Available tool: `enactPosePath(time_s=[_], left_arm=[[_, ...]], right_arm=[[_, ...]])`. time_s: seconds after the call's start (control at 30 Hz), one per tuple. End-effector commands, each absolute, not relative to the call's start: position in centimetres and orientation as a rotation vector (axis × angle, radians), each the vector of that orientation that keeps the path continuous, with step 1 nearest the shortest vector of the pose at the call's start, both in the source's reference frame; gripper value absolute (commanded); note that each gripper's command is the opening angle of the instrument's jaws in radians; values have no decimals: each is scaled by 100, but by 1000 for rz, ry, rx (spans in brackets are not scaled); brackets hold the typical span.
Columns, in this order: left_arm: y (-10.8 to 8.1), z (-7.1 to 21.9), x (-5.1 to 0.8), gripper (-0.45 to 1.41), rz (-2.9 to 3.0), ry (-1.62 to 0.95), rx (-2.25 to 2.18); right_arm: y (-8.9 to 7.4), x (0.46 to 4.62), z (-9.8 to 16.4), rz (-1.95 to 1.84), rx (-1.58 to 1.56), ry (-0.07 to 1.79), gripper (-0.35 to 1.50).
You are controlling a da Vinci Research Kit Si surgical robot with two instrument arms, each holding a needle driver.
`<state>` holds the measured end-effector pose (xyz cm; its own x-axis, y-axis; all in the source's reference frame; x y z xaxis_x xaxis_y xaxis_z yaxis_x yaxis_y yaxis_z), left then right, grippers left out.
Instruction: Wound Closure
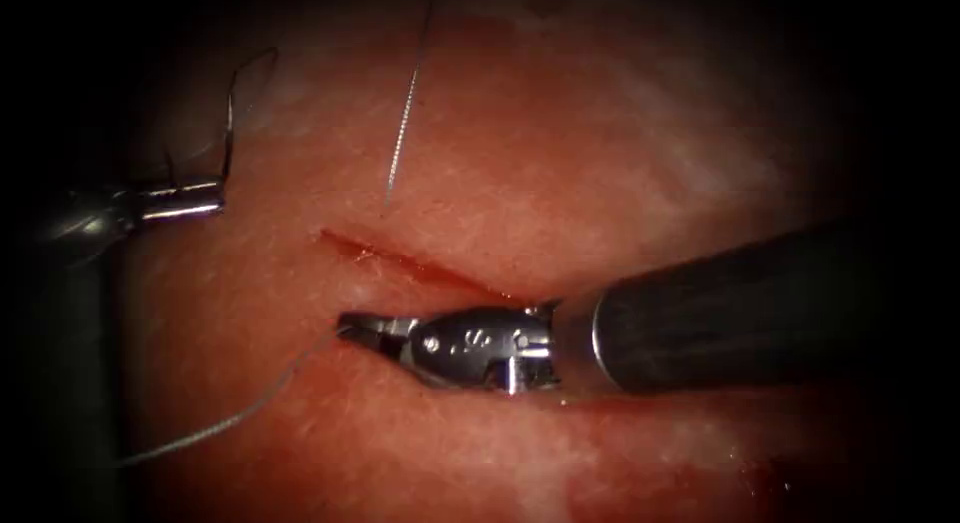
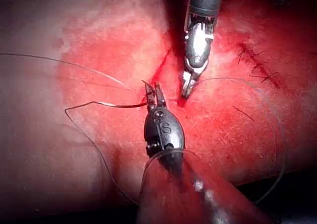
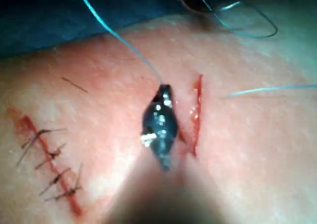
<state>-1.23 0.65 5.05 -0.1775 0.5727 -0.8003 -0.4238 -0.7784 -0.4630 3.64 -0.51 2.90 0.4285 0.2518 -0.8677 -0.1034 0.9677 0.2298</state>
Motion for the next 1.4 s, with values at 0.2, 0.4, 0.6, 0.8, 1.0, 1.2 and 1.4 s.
enactPosePath(time_s=[0.2, 0.4, 0.6, 0.8, 1.0, 1.2, 1.4], left_arm=[[53, 510, -129, -45, 1996, -187, -1443], [53, 510, -129, -45, 1996, -186, -1443], [52, 509, -129, -45, 1996, -186, -1443], [52, 509, -129, -45, 1996, -186, -1443], [52, 510, -129, -45, 1996, -186, -1443], [52, 511, -129, -45, 1997, -186, -1444], [52, 512, -129, -45, 2000, -187, -1442]], right_arm=[[-128, 371, 205, 189, 192, 1133, -35], [-144, 384, 157, 204, 197, 1166, -5], [-124, 383, 175, 228, 140, 1164, 94], [-79, 358, 224, 275, 96, 1132, 108], [-51, 354, 273, 296, 56, 1106, 108], [-37, 370, 310, 298, 37, 1104, 108], [-28, 391, 330, 292, 40, 1113, 86]])
